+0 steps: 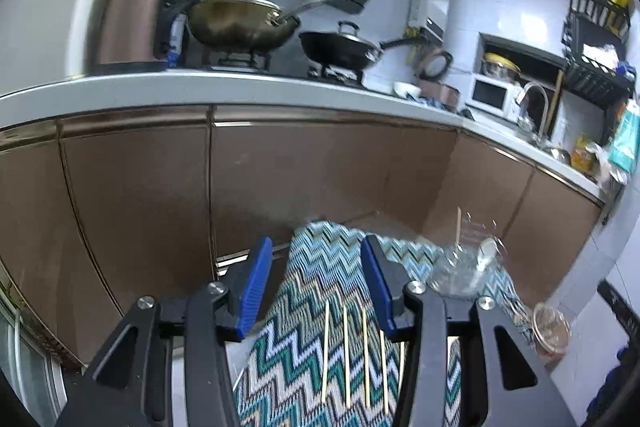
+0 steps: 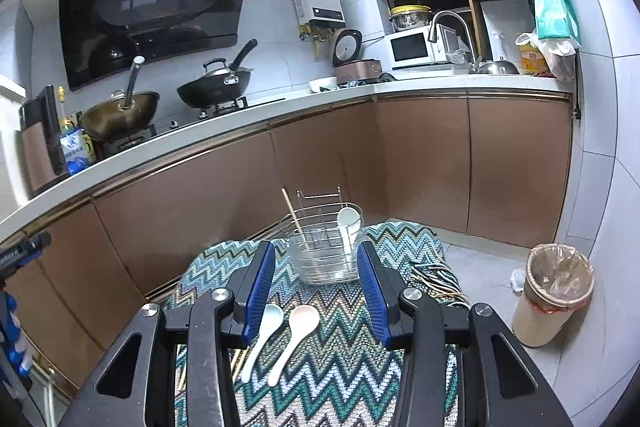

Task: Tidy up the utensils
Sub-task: 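Move both tools back over the utensils on the cloth, then grasp the pale pink spoon with right tool while left tool grasps a chopstick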

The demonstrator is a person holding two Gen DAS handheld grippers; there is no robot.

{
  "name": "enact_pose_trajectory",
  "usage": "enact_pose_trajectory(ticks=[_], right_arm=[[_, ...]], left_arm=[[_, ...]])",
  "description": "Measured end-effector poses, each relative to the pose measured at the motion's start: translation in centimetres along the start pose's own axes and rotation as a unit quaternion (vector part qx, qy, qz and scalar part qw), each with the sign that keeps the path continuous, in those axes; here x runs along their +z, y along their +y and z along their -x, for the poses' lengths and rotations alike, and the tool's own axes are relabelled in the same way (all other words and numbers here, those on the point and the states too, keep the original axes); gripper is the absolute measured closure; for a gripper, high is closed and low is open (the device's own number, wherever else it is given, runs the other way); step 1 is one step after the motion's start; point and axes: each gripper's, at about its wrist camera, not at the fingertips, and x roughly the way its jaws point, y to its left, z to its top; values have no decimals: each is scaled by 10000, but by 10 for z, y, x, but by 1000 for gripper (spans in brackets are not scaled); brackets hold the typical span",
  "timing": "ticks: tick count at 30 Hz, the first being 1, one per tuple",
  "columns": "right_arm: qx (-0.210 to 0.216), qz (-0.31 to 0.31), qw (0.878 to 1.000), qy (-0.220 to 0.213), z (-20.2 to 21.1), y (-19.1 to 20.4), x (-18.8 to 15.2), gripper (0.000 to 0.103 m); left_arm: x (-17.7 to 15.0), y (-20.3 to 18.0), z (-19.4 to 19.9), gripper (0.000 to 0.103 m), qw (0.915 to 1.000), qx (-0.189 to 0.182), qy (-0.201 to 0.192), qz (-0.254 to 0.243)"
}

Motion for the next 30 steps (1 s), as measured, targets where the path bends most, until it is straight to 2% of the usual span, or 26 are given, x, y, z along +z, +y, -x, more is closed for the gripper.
enact_pose_trajectory(ticks=[5, 7, 11, 13, 17, 23, 30], right_arm=[[91, 74, 9998, 144, -7, 4, -6, 63], [112, 100, 9994, 304, -18, 3, -11, 63], [123, 96, 9972, 728, -47, -3, -28, 63], [143, 97, 9955, 928, -61, -7, -36, 63], [287, 147, 9899, 1378, -92, -16, -53, 63], [1050, 194, 9674, 2296, -152, -19, -83, 63], [1532, 38, 9467, 2833, -219, -34, -97, 63]], left_arm=[[-17, -15, -28, 59, 9952, -642, 731, -44], [-26, -23, -48, 59, 9902, -859, 1103, -27], [-52, -42, -100, 59, 9723, -1182, 2016, -34], [-63, -51, -121, 59, 9662, -1168, 2294, -97], [-86, -64, -171, 60, 9481, -1090, 2985, -105], [-108, -68, -238, 64, 9268, -762, 3677, -96], [-115, -61, -283, 70, 9139, -360, 4042, -100]])
